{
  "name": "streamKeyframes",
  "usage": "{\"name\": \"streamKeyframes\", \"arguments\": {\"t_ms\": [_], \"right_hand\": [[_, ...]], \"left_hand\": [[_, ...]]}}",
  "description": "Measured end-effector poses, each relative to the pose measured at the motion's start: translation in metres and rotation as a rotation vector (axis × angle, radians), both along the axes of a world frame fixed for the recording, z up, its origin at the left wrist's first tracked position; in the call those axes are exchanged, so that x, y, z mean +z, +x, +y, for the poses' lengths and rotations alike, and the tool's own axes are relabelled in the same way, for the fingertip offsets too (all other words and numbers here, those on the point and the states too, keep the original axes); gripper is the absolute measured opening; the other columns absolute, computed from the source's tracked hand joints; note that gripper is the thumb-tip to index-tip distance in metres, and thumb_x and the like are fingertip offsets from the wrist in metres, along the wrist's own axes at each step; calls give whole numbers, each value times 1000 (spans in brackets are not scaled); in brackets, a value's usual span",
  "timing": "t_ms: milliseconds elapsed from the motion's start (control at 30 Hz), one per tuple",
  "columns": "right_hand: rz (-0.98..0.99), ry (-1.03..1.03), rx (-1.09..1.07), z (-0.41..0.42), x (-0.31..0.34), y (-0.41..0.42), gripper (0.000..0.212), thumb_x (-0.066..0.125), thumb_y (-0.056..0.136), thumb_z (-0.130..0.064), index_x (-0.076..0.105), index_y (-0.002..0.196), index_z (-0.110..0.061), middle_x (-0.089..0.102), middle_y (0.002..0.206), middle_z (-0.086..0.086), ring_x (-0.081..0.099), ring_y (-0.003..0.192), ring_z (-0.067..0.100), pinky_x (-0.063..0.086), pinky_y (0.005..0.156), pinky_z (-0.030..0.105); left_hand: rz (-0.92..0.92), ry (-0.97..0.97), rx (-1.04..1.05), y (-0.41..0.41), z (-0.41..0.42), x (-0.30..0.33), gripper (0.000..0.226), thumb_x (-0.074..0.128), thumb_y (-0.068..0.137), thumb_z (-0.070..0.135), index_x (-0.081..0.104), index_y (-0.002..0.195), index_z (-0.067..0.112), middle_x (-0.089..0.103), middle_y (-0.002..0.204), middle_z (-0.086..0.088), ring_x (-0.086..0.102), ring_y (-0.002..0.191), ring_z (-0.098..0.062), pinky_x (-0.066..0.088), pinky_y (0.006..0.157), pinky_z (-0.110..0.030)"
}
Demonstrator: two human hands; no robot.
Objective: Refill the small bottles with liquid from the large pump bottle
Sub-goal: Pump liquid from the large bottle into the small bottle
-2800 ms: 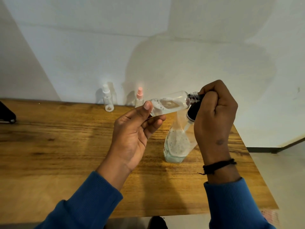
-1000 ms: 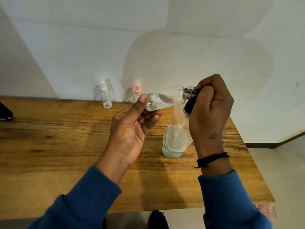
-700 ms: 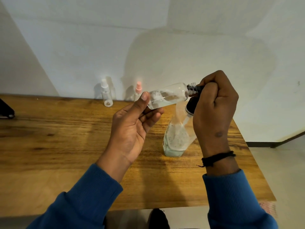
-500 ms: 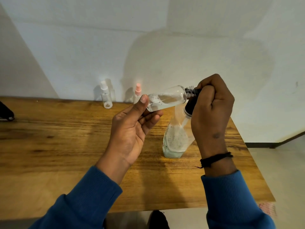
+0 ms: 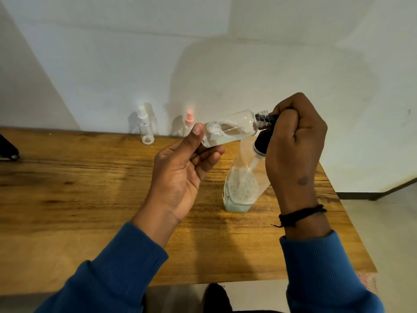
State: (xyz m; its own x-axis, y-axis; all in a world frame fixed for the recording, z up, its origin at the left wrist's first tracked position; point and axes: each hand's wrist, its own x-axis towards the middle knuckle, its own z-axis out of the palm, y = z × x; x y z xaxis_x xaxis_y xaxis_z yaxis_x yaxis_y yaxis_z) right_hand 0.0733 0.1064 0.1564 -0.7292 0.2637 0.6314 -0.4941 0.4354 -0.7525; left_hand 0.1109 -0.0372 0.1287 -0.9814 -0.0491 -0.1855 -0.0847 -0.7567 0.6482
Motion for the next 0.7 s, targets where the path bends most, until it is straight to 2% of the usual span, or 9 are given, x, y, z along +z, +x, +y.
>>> {"name": "streamKeyframes", "arguments": {"t_ms": [167,367,567,700], "right_hand": [[-5,-25,-11,-2,-6,0,26,35,91,8,48,74,-7,43,53,-11,44,49,-2,28,47,9],[1,1,-2,0,0,0,26,35,90,8,49,74,-7,40,57,-8,43,50,-1,28,48,10],[-12,-54,11,-2,-7,-1,26,34,91,9,47,74,-7,43,53,-15,43,48,-2,27,47,8],[-4,-30,21,1,-1,0,25,34,90,7,48,75,-7,40,57,-10,41,49,0,27,48,9]], "left_hand": [[-8,3,1,0,1,-1,31,72,74,27,71,96,5,73,90,-15,72,75,-21,59,62,-21],[-3,-2,1,1,2,0,34,72,72,28,72,98,5,73,93,-17,73,75,-21,60,63,-21],[-15,-9,5,1,2,-2,33,72,74,28,70,96,4,72,89,-15,73,76,-21,59,61,-21],[-6,2,-3,1,1,0,36,72,73,28,70,100,4,73,93,-16,72,76,-21,59,62,-21]]}}
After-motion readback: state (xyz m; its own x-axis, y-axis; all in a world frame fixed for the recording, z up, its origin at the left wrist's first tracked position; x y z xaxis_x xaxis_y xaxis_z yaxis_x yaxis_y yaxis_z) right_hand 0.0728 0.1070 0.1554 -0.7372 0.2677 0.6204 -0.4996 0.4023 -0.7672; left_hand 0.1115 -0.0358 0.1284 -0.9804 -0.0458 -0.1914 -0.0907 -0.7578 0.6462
